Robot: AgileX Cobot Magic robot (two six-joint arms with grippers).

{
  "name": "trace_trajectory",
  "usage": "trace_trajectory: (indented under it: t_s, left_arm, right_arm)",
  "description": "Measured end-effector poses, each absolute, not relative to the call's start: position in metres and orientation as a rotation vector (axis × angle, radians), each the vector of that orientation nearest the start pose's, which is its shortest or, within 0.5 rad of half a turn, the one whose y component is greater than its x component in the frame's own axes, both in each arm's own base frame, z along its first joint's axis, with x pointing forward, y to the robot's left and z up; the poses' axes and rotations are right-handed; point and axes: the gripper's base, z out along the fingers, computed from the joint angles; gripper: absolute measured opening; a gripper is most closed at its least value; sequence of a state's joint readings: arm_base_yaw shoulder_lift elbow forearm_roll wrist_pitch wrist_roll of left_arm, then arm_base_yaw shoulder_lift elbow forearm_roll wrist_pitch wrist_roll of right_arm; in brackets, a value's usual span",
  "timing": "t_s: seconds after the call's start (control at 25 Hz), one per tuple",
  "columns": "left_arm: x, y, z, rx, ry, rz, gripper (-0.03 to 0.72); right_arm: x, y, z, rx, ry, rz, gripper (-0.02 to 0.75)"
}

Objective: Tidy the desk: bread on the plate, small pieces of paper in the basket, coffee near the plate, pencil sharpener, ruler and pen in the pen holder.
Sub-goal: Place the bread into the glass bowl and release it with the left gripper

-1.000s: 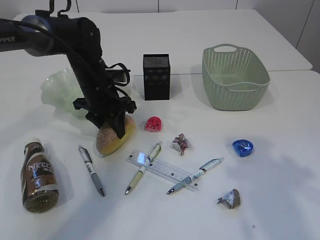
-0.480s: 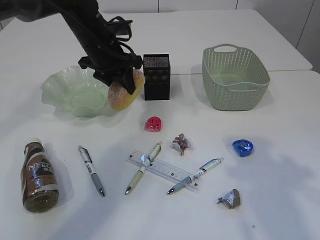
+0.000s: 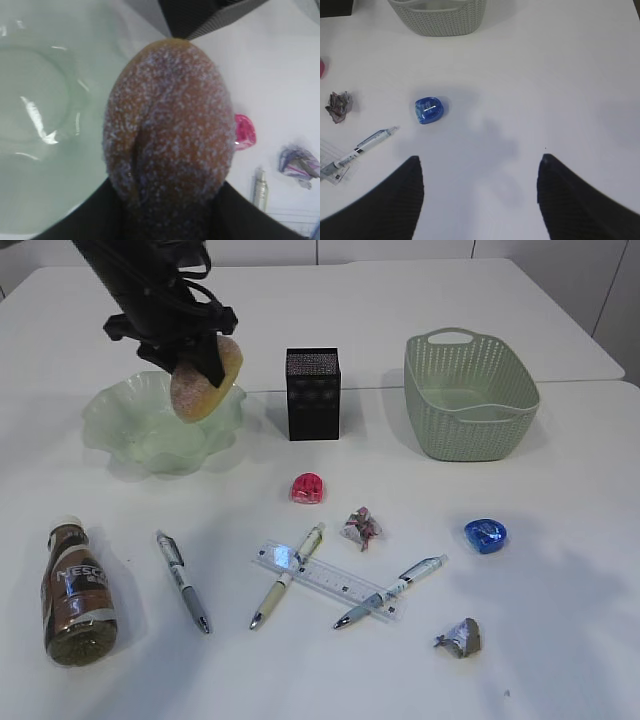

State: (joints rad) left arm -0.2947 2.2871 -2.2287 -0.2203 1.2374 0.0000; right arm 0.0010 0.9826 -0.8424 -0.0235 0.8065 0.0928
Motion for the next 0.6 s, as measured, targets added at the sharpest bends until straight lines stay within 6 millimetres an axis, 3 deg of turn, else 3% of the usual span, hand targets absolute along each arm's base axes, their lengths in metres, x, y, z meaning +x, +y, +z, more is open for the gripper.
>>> trace_trajectory:
  t_s: [0.2,0.44,0.6]
  left_arm:
    - [0.481,-0.125,0.256,0.238,2.777,-0.337,0.241]
    - [0.49,-0.107,0.257,0.169,2.727,-0.3,0.242]
    - [0.499,-0.099,0.241,0.136,2.728,-0.293,0.245]
  right_arm:
    - [0.187,-0.001,0.319,0.099,2.423,0.015,0.551]
    - [0.193,-0.001,0.314,0.1,2.451,0.013,0.551]
    - [0.194,-0.001,0.313,0.1,2.455,0.013,0.551]
